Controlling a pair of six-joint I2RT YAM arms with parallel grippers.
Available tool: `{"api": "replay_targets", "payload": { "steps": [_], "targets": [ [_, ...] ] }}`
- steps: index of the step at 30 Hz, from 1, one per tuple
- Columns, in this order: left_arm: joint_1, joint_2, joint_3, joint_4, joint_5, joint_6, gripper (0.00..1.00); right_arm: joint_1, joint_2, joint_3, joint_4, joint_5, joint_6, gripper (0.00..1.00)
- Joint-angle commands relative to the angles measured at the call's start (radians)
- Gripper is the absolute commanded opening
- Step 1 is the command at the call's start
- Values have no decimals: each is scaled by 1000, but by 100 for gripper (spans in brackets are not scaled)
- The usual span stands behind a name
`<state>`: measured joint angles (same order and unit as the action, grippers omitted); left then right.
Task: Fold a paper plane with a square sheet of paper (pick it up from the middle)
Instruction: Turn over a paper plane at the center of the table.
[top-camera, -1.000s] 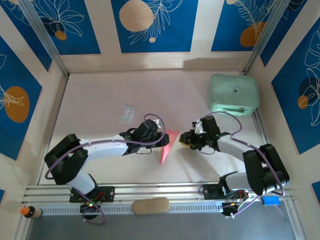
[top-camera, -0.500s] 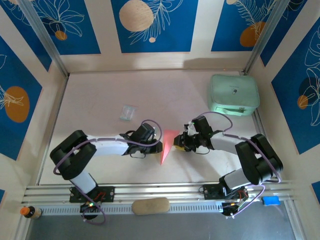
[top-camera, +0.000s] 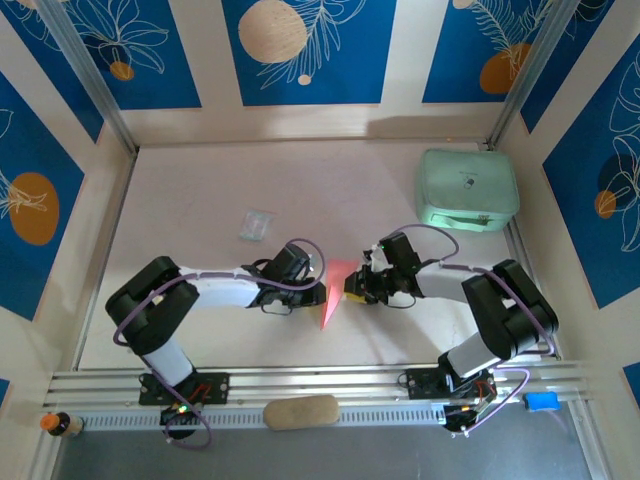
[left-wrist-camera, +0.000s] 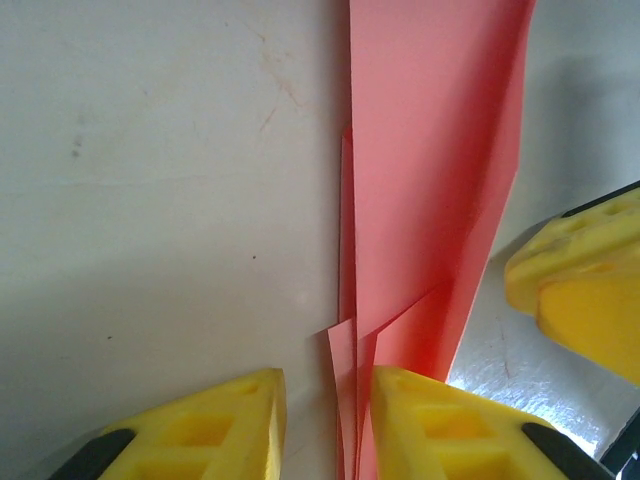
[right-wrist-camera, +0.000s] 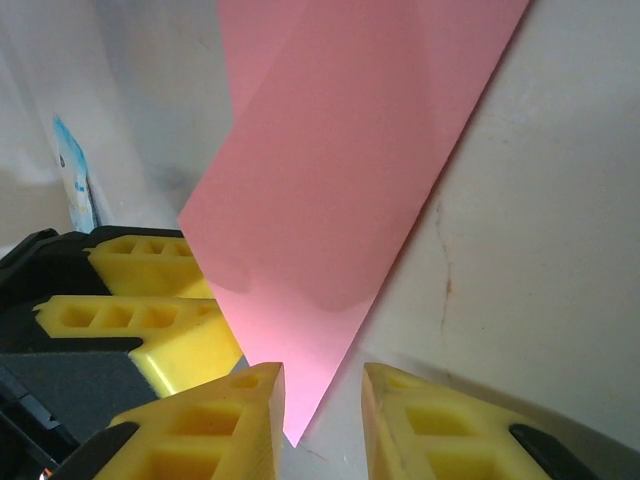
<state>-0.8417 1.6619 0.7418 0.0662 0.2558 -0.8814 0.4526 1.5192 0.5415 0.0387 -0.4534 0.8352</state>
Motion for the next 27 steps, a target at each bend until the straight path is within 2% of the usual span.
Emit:
{"api": "replay_targets", "payload": {
  "steps": [1, 8, 22, 27],
  "targets": [
    [4, -4, 9, 21, 13, 12, 28, 11, 21, 27, 4, -37, -2, 25],
    [6, -53, -16, 33, -34, 2, 29, 17, 43, 31, 11, -39, 0, 25],
    [6, 21, -9, 81, 51, -4, 28, 20, 62, 34, 18, -40, 0, 24],
    [5, 32, 4, 45, 52, -1, 27, 20, 72, 36, 18, -42, -1, 23]
  ]
}}
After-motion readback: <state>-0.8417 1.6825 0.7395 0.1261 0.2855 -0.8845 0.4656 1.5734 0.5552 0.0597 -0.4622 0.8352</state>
